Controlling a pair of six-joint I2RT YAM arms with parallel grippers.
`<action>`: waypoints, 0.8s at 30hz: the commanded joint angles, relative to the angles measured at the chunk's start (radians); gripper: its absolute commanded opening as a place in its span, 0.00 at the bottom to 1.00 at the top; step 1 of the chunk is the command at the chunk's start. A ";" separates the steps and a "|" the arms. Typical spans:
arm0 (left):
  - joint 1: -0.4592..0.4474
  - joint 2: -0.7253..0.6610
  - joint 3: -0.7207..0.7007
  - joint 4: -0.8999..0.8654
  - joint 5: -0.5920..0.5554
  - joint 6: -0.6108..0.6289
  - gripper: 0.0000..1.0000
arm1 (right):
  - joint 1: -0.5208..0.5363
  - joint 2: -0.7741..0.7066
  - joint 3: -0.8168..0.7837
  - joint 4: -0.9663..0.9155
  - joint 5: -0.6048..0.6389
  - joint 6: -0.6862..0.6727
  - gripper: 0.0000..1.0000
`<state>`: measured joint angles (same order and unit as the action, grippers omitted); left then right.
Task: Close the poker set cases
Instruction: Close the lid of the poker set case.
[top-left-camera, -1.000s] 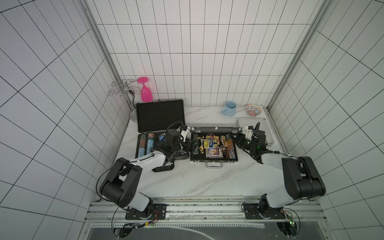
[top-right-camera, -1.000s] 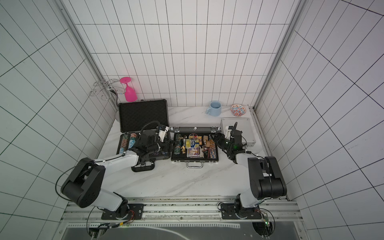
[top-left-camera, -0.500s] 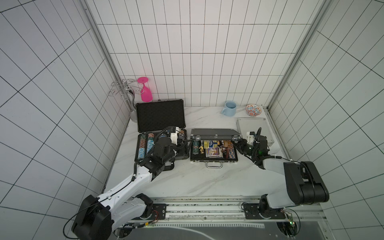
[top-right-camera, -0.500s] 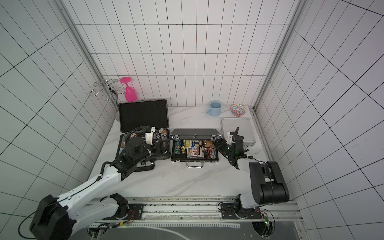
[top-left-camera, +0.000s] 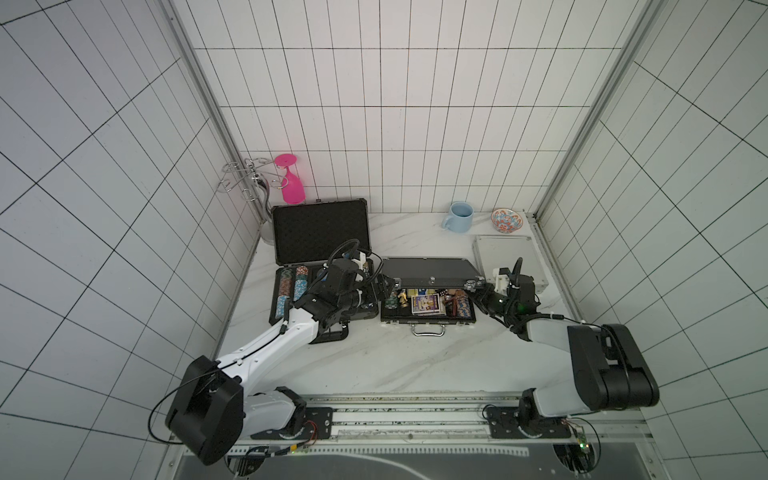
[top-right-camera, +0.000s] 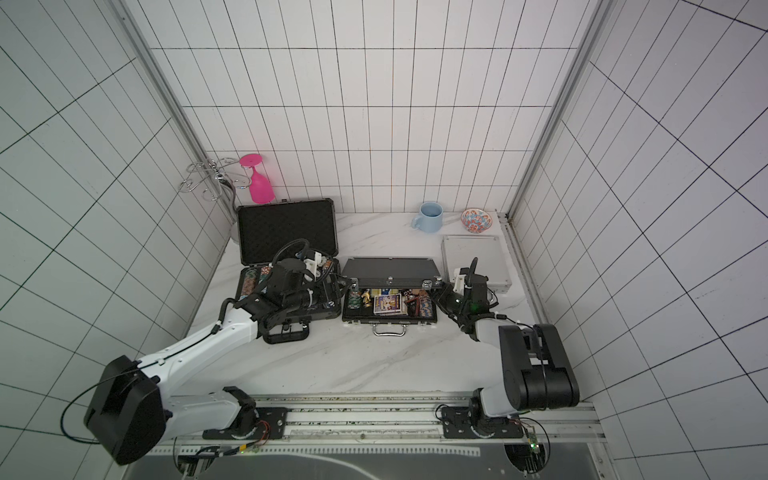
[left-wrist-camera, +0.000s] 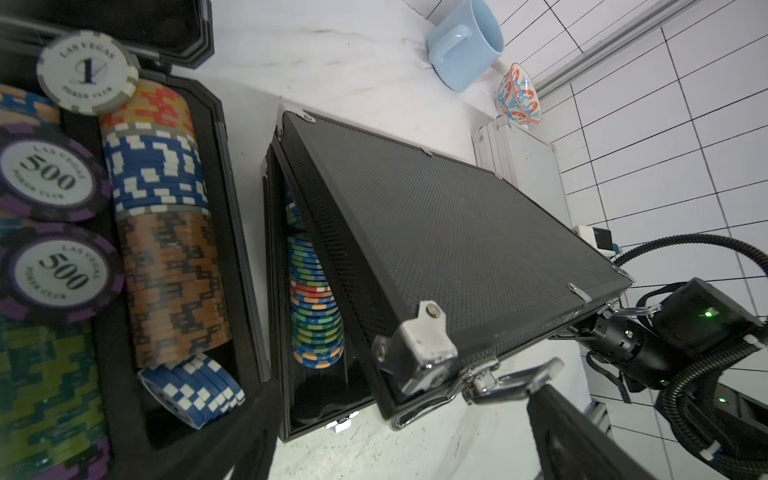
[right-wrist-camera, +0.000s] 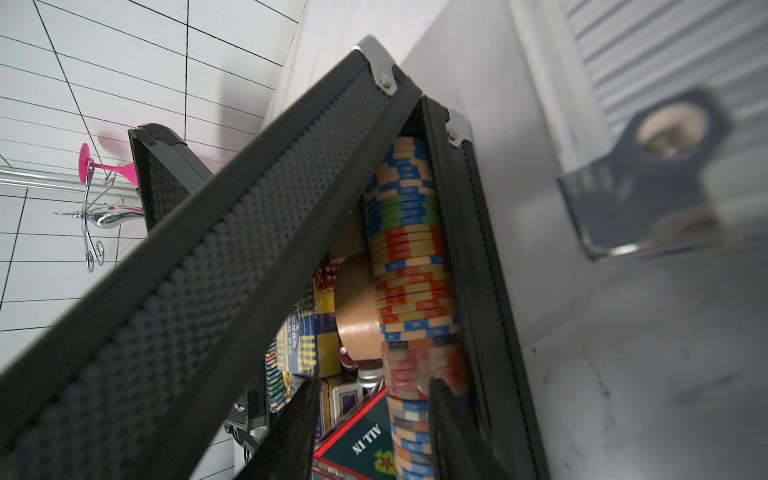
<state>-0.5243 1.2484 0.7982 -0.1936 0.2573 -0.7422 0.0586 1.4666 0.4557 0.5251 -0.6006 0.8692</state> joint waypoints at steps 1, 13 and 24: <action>0.015 -0.008 -0.057 0.096 0.106 -0.146 0.93 | -0.005 -0.005 -0.041 0.025 -0.009 -0.018 0.45; 0.066 -0.131 -0.194 0.433 0.107 -0.425 0.93 | -0.005 0.012 -0.035 0.032 -0.021 -0.027 0.45; 0.063 -0.062 -0.164 0.354 0.099 -0.451 0.94 | -0.004 0.011 -0.024 0.026 -0.019 -0.027 0.45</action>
<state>-0.4618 1.1870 0.6182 0.1947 0.3710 -1.1694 0.0586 1.4738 0.4515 0.5282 -0.6018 0.8474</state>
